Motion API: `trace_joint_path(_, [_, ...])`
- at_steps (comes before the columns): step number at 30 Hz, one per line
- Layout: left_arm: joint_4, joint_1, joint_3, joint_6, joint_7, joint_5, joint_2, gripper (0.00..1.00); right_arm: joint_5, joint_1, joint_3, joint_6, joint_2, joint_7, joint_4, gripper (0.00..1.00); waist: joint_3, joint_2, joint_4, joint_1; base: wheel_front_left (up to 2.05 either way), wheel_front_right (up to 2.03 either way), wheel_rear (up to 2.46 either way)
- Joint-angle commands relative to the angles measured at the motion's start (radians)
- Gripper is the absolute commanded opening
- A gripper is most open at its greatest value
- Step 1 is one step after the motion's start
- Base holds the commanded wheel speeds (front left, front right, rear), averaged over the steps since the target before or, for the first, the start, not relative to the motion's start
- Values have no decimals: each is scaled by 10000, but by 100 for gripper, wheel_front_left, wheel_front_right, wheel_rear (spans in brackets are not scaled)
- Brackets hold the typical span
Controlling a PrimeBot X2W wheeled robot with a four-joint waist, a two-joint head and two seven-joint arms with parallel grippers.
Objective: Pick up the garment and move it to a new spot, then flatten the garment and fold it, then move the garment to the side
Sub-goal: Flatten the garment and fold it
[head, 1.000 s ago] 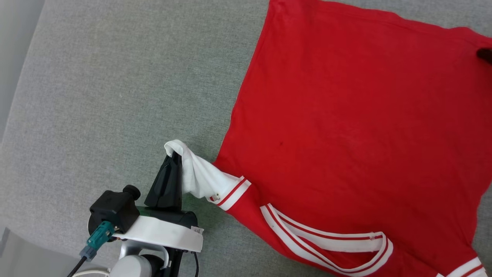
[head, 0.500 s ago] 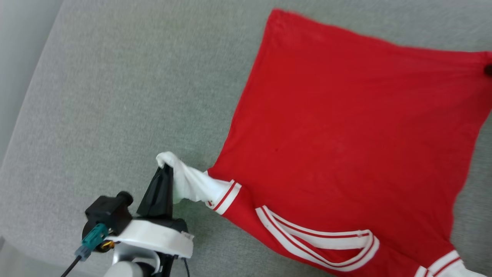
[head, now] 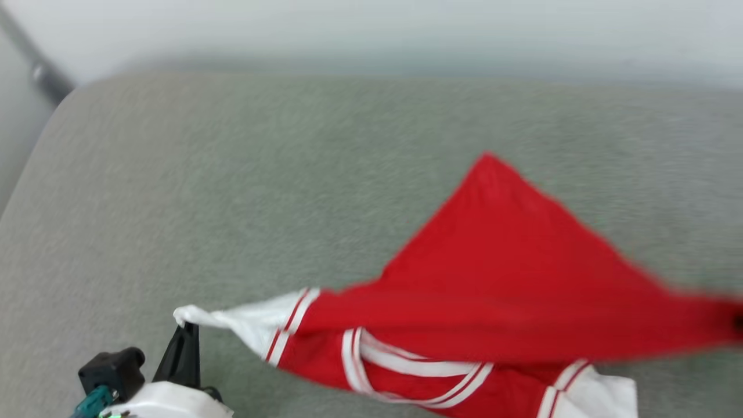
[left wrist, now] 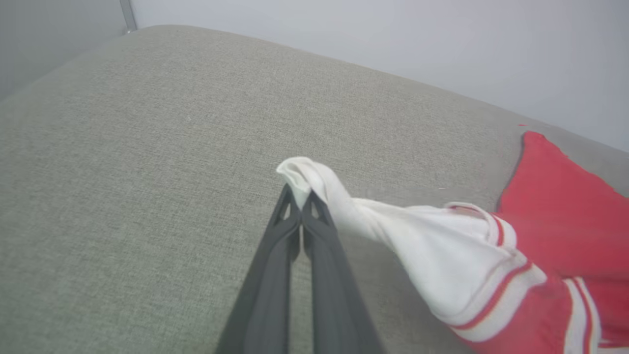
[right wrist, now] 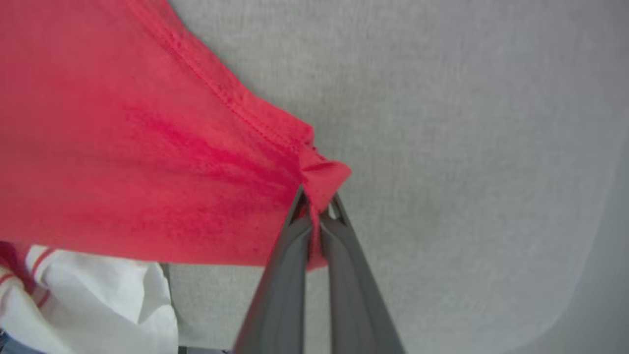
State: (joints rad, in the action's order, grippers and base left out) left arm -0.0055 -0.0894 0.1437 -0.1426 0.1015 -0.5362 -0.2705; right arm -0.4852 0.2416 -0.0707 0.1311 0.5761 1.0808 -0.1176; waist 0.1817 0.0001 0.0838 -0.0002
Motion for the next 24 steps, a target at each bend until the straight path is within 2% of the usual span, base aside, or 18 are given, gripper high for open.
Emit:
trace_joint_path(1, [47, -165, -43, -75, -49, -17, -76, 0, -22, -584, -75, -7, -237, 32, 151, 0, -745, -1, -807, 2, 0, 0, 0])
trace_joint_path(6, [130, -462, -54, -170, -182, -72, -150, 0, -177, -3212, -436, -9, -1211, -1, 669, 0, -1066, -1, -1303, 2, 0, 0, 0])
trace_joint_path(7, [129, -487, -45, -186, -209, -78, -138, 0, -172, -3614, -485, -7, -1452, -79, 716, 14, -1101, -1, -1382, 2, 0, 0, 0])
trace_joint_path(8, [138, -510, -39, -220, -235, -88, -132, 0, -219, -3975, -522, -7, -1686, -76, 725, 38, -1116, -1, -1457, 2, 0, 0, 0])
trace_joint_path(9, [139, -526, -37, -239, -257, -95, -128, 0, -286, -4247, -576, -7, -1926, -223, 781, 96, -1129, -1, -1520, 2, 0, 0, 0])
trace_joint_path(10, [130, -571, -47, -276, -268, -107, -133, 0, -274, -4403, -647, -7, -2105, -439, 857, 100, -1147, -1, -1588, 2, 0, 0, 0])
trace_joint_path(12, [74, -646, -50, -326, -330, -101, -156, 0, -263, -4671, -816, -7, -2425, -851, 867, 100, -1145, -1, -1697, 2, 0, 0, 0])
trace_joint_path(16, [-67, -602, 0, -389, -452, -66, -194, 0, 65, -4447, -1309, -7, -2862, -2343, 1006, 100, -1058, -1, -1777, 2, 0, 0, 0])
trace_joint_path(24, [-465, -18, 141, -472, -383, 88, -121, 0, 400, -2512, -1294, -5, -3104, -6093, 630, 100, -189, -1, -1661, 2, 0, 0, 0])
